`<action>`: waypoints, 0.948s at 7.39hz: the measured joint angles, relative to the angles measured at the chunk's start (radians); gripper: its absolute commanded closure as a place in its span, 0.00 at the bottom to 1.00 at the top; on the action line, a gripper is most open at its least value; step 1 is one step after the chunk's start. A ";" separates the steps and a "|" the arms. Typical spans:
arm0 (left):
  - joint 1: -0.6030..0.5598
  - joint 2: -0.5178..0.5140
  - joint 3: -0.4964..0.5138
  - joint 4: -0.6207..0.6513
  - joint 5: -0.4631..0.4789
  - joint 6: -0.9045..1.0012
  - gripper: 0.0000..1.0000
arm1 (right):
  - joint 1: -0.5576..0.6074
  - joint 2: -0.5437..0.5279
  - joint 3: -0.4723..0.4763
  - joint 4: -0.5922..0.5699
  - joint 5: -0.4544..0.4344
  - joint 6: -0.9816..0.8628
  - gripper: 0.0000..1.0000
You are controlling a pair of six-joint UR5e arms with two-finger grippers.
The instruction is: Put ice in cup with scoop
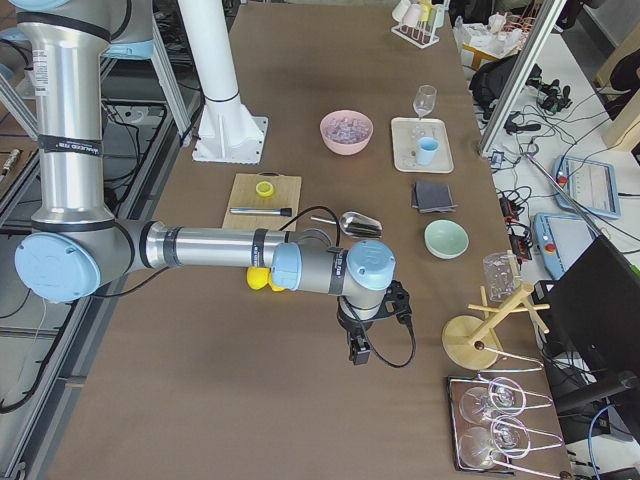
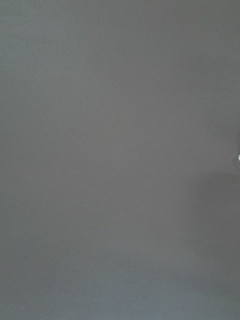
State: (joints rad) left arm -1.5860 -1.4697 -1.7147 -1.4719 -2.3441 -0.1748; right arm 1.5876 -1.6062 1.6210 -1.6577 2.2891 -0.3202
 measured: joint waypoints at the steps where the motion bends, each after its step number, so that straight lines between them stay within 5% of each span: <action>1: 0.001 0.001 0.011 -0.003 -0.001 0.001 0.01 | 0.001 -0.004 -0.007 0.002 0.015 0.000 0.00; 7: 0.060 -0.004 0.026 -0.003 -0.005 -0.005 0.01 | -0.033 -0.032 0.055 0.010 0.061 0.128 0.00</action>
State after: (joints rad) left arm -1.5261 -1.4738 -1.6887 -1.4754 -2.3494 -0.1794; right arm 1.5544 -1.6382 1.6759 -1.6473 2.3500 -0.1922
